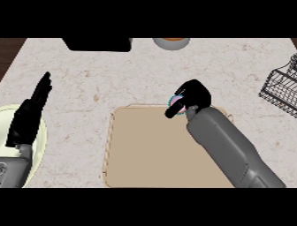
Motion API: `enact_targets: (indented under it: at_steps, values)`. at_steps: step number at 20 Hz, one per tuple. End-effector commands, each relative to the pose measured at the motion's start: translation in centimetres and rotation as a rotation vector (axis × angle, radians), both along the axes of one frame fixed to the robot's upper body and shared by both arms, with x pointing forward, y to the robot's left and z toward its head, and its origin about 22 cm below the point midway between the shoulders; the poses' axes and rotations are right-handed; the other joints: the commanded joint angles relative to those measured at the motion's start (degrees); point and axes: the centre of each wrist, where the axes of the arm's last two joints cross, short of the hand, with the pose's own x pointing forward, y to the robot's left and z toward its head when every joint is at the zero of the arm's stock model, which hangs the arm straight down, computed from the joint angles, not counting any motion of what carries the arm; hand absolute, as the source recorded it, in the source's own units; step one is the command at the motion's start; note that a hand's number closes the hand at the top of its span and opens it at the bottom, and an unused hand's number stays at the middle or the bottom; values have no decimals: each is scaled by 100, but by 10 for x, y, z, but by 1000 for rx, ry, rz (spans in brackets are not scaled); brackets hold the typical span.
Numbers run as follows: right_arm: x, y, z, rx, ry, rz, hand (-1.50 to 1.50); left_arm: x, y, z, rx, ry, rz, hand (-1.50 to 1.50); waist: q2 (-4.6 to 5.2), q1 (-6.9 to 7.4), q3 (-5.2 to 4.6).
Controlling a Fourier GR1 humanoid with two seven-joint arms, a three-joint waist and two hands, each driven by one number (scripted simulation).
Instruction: Pick the cupcake from the tray and place it in the tiered basket
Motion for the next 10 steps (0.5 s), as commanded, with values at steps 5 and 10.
enact_targets:
  at_steps: [5,10]
  values:
    - [46,-20,63,-65,-433,-203,150,2,8,2,10,6,18,0,-19,-53,-3]
    - [58,-16,113,-189,-657,-281,150,-8,2,-1,0,14,12,0,-91,-111,-8]
